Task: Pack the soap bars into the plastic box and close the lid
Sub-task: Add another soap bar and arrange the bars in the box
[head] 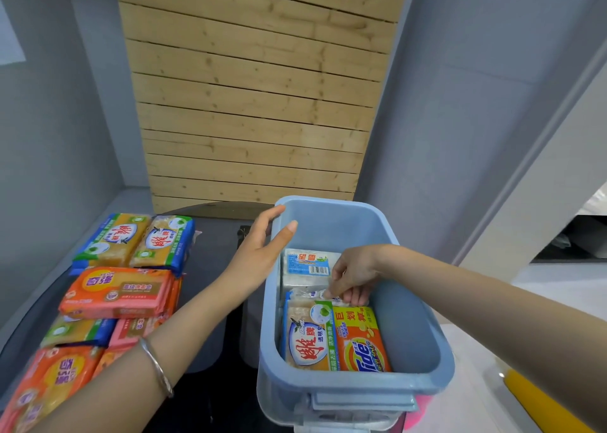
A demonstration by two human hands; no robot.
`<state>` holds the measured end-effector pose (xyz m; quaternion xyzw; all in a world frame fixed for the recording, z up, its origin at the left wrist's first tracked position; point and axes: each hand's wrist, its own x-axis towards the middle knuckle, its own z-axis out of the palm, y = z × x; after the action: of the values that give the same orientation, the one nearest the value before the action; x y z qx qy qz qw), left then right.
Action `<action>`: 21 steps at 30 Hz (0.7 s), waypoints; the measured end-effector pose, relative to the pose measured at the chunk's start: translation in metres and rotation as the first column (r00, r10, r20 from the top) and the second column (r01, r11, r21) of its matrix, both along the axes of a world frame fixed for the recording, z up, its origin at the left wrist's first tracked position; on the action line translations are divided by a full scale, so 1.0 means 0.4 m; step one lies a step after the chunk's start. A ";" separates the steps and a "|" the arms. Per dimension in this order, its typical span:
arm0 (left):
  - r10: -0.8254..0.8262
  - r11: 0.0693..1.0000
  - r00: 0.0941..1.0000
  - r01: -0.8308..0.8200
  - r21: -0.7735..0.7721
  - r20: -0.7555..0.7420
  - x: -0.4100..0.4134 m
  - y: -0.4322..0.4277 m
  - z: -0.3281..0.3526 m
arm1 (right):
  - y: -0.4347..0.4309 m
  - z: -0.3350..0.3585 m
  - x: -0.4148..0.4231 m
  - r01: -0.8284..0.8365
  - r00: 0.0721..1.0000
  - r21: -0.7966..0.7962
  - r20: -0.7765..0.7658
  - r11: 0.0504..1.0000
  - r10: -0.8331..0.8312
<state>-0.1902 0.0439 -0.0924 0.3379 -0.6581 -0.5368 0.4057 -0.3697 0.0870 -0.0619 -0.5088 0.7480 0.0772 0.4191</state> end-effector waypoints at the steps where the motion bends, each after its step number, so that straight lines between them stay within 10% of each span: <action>1: 0.004 1.000 1.000 -0.004 -0.007 0.007 0.002 0.001 0.002 | 0.003 0.006 0.004 -0.001 1.000 -0.003 -0.003 1.000 0.001; 14: 0.266 0.951 0.947 -0.226 -0.213 0.180 0.321 -0.068 0.015 | 0.011 0.207 0.185 0.053 0.954 -0.511 0.279 0.858 0.108; 21: 0.420 0.907 0.874 -0.404 -0.116 0.246 0.530 -0.114 -0.003 | -0.091 0.146 0.411 0.060 0.944 -0.513 0.307 0.856 0.118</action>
<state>0.0217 -0.0016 -0.0937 0.5264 -0.6353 -0.3678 0.4291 -0.2053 0.0505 -0.0036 -0.6195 0.6528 -0.2052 0.3847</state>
